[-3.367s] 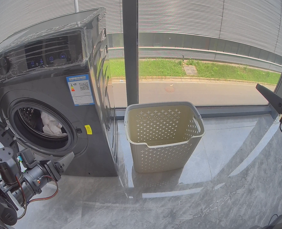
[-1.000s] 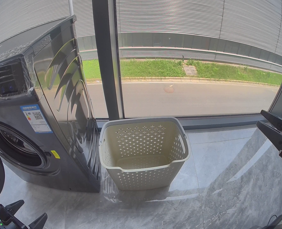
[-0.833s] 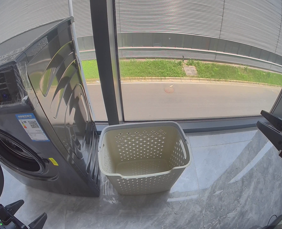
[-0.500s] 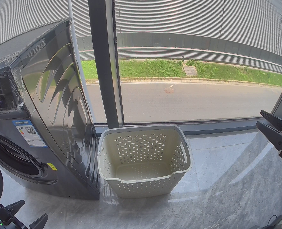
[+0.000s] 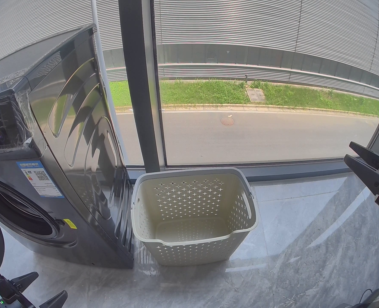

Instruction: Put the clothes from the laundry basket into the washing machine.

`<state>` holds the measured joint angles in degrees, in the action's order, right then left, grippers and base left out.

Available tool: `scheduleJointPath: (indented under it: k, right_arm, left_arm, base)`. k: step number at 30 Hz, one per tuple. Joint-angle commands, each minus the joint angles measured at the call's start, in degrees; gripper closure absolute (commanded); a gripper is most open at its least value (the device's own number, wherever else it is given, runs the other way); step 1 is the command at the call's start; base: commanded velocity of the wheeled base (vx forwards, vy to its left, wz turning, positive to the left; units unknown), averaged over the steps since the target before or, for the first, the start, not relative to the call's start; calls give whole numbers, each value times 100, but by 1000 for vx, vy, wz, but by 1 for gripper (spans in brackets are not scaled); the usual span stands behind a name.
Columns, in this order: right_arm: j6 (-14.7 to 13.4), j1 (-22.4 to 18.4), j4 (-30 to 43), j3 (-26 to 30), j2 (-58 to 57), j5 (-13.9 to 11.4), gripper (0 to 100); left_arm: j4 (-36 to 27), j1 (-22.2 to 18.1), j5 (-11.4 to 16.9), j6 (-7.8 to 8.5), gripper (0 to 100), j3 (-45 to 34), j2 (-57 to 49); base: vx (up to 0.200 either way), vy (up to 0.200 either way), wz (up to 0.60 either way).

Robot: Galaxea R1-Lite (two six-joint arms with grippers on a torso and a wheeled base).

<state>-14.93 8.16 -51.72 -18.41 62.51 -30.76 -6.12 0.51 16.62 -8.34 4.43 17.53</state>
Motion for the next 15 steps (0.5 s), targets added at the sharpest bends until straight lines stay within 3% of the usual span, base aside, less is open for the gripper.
scheduleJointPath:
  k: [1, 15]
  right_arm:
    - [-10, 2, -4, -49, 86, 0, 0]
    - [-10, -16, -4, -66, 68, 0, 0]
  left_arm:
    - [-3, 10, 17, -80, 0, 15, -30]
    - [6, 10, 8, -89, 0, 6, -145]
  base:
    - [-200, 0, 0]
    - [-200, 0, 0]
